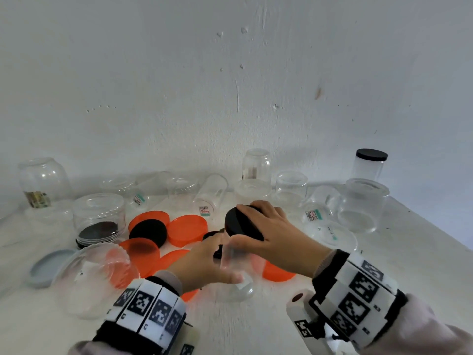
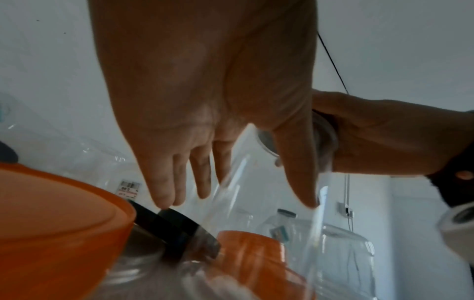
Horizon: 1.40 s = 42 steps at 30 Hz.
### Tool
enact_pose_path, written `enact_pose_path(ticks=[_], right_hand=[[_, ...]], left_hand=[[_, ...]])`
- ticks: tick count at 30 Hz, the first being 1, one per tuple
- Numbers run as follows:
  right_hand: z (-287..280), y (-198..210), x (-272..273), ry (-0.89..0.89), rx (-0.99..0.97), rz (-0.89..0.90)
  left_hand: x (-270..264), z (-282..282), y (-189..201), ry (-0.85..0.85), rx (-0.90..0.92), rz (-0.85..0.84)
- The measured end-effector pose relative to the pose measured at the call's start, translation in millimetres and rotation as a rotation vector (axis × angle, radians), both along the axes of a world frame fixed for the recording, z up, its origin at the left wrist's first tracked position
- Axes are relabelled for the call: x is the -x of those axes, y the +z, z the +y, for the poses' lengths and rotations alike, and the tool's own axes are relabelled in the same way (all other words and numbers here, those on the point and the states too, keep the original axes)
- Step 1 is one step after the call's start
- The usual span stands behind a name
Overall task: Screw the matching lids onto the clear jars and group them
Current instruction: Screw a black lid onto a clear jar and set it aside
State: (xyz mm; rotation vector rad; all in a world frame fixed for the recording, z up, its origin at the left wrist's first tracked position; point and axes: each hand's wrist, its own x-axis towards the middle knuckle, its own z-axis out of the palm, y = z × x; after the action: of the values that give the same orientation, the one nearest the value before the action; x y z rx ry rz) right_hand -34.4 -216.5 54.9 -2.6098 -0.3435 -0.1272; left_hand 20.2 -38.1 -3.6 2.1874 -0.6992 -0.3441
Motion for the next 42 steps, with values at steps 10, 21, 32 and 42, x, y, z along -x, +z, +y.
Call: enact_pose_path(ticks=[10, 21, 32, 42], right_hand=[[-89, 49, 35, -0.131, -0.36, -0.064], [-226, 92, -25, -0.526, -0.265, -0.348], [-299, 65, -146, -0.512, 0.191, -0.059], [-310, 59, -194, -0.458, 0.506, 0.181]], left_hand=[[-42, -12, 5, 0.035, -0.336, -0.016], [-66, -45, -2, 0.147, -0.528, -0.067], [-71, -56, -6, 0.207, -0.646, -0.05], [-74, -62, -9, 0.288, -0.632, -0.04]])
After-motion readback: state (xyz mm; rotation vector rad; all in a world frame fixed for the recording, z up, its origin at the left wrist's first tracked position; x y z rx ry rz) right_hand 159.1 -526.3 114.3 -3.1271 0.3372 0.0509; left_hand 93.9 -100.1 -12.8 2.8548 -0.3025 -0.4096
